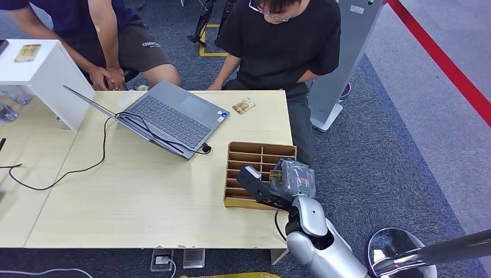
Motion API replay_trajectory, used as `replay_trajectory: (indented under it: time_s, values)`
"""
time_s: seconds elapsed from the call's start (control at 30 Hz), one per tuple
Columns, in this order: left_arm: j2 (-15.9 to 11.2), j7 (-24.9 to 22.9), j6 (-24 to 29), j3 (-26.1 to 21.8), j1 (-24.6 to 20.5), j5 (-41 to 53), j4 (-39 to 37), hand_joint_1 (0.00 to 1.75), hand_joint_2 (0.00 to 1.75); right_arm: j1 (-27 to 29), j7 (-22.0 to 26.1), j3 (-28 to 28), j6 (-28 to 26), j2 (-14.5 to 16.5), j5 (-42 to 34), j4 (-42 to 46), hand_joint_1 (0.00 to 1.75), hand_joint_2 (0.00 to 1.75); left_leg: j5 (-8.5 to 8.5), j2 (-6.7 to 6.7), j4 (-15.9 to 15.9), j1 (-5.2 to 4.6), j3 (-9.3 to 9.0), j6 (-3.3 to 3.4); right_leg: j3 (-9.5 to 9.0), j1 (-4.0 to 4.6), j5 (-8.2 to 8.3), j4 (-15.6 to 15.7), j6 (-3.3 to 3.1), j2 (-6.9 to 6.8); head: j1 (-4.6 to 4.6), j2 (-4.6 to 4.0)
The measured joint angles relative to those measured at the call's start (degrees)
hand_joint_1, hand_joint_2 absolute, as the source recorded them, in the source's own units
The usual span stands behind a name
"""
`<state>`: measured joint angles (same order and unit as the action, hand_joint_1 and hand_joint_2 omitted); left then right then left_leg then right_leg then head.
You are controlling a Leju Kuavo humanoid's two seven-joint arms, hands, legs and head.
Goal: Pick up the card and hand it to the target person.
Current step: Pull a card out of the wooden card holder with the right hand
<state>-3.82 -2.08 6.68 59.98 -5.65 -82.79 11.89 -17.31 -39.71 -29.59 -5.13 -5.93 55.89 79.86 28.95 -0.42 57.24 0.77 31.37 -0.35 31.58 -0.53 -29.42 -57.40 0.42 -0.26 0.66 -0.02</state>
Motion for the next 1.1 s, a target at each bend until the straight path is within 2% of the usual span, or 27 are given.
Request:
replay_trajectory:
  time_s: [0.13,0.5,1.1]
  values:
    - [0.00,0.12,-0.02,0.01,0.00,0.00,0.00,0.00,1.75,-0.05,0.00,0.04,0.04,0.14,0.04,-0.40,1.21,1.75,0.00,0.00,0.00,0.00,0.00,0.00,0.00,0.00,0.00,0.00,0.00,0.00,-0.02,0.00]
    - [0.02,0.30,-0.01,0.01,0.00,-0.04,0.00,0.00,1.75,-0.44,0.00,0.07,-0.29,0.46,-0.62,-0.89,1.68,1.75,0.00,0.00,0.00,0.00,-0.03,0.00,-0.02,0.00,0.00,0.00,0.00,0.00,-0.02,0.01]
    - [0.02,1.07,0.33,0.00,0.01,0.19,0.00,0.00,1.75,-0.35,0.00,-0.07,-1.71,0.37,-0.36,0.42,1.71,1.75,-0.01,0.00,0.00,0.00,-0.05,0.00,-0.03,0.00,0.01,0.00,0.00,0.00,0.00,0.01]
